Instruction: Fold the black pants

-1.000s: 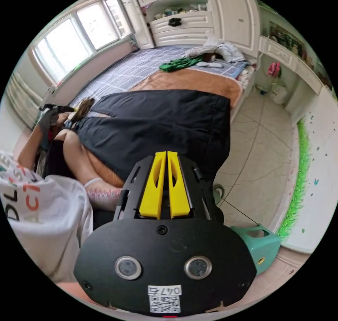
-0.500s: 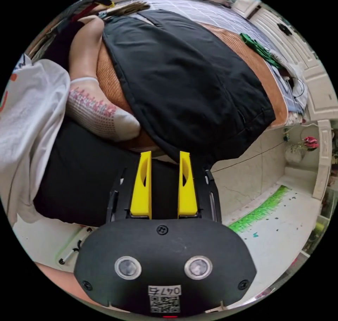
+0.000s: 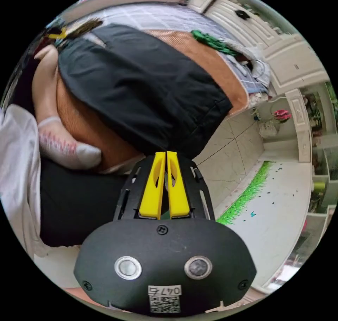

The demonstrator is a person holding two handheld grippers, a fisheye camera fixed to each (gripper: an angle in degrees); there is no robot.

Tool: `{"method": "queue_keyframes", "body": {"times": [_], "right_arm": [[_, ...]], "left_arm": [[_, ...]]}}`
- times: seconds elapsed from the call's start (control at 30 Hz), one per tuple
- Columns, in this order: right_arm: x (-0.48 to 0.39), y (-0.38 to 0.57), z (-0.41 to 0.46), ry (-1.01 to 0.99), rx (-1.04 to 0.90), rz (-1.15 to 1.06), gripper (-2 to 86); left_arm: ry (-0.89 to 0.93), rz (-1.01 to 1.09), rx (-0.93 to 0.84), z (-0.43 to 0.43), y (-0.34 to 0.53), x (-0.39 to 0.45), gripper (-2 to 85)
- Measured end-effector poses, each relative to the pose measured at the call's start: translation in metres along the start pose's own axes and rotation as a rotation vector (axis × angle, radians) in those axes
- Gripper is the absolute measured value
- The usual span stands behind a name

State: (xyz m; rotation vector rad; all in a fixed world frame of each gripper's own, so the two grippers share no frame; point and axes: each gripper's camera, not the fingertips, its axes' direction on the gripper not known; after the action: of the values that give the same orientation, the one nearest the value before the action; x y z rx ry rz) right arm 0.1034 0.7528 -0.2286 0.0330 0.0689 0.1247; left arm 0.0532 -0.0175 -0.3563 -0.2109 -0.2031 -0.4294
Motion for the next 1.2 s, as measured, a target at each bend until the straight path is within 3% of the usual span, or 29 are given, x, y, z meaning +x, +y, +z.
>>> {"method": "queue_keyframes", "body": {"times": [0.13,0.3,0.47,0.73,0.93,1.2], "right_arm": [[0.059,-0.017,-0.014,-0.061,0.112,0.117,-0.9],[0.116,-0.038,-0.008,-0.154,0.202,0.21,-0.9],[0.15,-0.064,0.018,-0.168,0.221,0.226,-0.9],[0.173,-0.07,0.053,-0.172,0.249,0.244,-0.9],[0.192,-0.061,0.082,-0.162,0.285,0.31,-0.8],[0.19,-0.084,0.14,-0.177,0.273,0.321,-0.7]], "left_arm": [[-0.117,0.137,-0.049,0.008,-0.017,0.042,8.3],[-0.44,0.432,-0.146,0.032,-0.045,0.115,13.6],[-0.471,0.584,-0.265,0.075,-0.082,0.159,15.5],[-0.497,0.659,-0.465,0.169,-0.175,0.214,14.2],[-0.484,0.583,-0.626,0.216,-0.231,0.218,14.9],[-0.597,0.476,-0.736,0.266,-0.274,0.219,0.8]]}}
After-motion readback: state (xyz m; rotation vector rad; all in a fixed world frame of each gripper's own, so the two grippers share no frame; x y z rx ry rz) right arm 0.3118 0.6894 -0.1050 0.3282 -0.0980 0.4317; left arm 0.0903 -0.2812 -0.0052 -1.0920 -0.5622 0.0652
